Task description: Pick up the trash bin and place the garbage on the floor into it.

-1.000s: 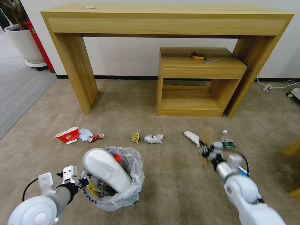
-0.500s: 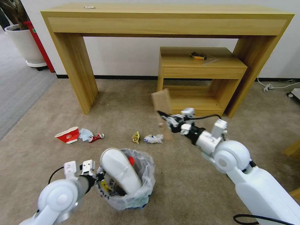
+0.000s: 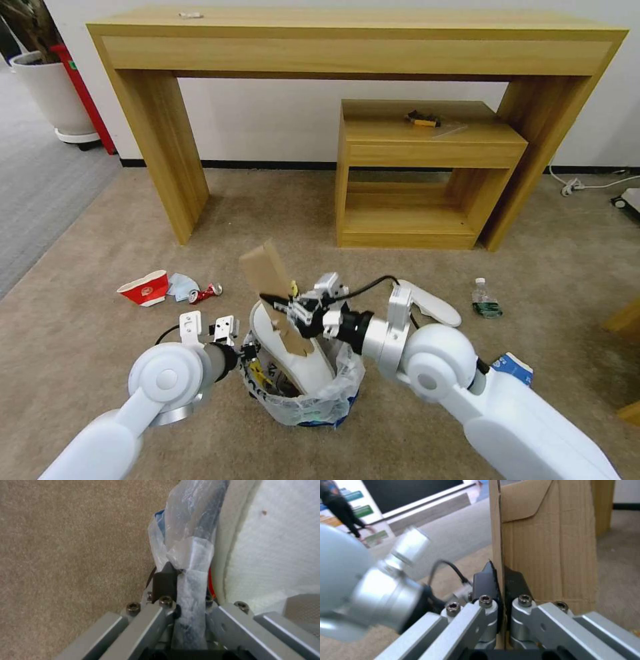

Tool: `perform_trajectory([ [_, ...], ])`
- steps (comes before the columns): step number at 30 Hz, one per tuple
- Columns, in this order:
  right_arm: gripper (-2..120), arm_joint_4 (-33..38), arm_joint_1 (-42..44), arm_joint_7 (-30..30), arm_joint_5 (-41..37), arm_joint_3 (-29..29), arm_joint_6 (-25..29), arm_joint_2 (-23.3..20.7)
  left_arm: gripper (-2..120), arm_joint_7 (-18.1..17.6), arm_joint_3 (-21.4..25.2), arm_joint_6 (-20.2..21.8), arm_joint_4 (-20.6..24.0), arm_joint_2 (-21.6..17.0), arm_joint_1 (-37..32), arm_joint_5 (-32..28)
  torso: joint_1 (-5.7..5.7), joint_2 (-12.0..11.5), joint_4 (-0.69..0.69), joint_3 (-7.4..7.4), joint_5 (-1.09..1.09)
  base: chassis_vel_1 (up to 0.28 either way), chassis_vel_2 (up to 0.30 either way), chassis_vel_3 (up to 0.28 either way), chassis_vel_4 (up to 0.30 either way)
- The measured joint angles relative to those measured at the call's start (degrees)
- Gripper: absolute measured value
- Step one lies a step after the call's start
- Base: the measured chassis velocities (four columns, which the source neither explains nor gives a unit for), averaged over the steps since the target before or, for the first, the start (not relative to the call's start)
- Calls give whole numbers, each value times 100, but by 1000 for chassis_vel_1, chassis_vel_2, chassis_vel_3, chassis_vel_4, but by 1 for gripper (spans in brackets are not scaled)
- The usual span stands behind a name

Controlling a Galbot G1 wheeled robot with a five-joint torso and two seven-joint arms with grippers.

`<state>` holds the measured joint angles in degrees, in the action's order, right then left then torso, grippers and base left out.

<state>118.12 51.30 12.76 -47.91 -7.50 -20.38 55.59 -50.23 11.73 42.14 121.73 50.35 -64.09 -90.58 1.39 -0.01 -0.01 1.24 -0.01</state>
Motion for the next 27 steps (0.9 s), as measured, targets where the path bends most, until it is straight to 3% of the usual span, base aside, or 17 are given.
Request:
perform_trajectory([
  [21, 1, -277, 265, -140, 347, -230, 31, 4, 0, 30, 561, 1, 418, -378, -281, 118, 0, 1, 0, 0, -1, 0, 0, 0, 0],
  [27, 27, -66, 273, -240, 373, -305, -9, -48, 0, 100, 966, 1, 510, -434, -694, 208, -1, 1, 1, 0, -2, 0, 0, 0, 0],
])
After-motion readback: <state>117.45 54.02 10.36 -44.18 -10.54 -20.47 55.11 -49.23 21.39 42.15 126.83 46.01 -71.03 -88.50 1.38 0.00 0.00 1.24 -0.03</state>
